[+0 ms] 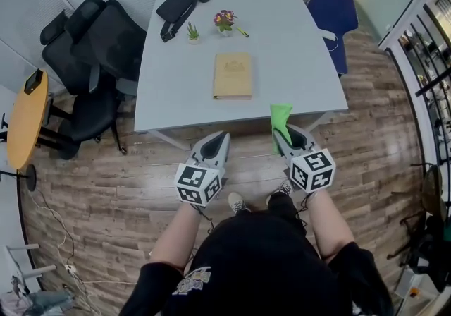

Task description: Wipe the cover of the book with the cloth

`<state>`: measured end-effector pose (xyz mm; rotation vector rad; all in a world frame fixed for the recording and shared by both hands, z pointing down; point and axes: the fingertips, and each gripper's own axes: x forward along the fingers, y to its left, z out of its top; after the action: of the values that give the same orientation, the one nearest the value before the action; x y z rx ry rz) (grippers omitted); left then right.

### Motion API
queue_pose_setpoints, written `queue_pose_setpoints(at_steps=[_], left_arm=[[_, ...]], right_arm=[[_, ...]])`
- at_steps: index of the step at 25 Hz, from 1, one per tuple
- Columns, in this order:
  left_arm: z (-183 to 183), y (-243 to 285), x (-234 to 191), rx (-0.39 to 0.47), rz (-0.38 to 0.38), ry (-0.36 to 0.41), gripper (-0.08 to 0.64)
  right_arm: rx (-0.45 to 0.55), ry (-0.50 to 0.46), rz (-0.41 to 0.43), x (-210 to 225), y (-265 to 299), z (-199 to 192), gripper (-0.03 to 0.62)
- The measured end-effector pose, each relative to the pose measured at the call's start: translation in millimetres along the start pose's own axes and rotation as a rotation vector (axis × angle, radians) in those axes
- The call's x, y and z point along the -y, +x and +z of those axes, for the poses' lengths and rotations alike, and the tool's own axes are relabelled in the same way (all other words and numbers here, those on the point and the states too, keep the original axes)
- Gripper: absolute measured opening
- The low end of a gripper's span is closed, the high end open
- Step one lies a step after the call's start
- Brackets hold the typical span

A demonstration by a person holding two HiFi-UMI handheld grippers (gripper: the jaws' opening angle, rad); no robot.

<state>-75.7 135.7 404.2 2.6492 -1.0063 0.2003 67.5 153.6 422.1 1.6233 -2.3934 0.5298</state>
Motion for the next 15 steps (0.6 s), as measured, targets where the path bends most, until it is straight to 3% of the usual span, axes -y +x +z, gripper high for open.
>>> queue_pose_setpoints(at_steps=[15], left_arm=[[2.7,-0.5,-1.1,0.007,0.005,0.008,0.006]], right_arm=[[0.001,-0.018,0.012,-3.5,2.8,3.9,0.098]])
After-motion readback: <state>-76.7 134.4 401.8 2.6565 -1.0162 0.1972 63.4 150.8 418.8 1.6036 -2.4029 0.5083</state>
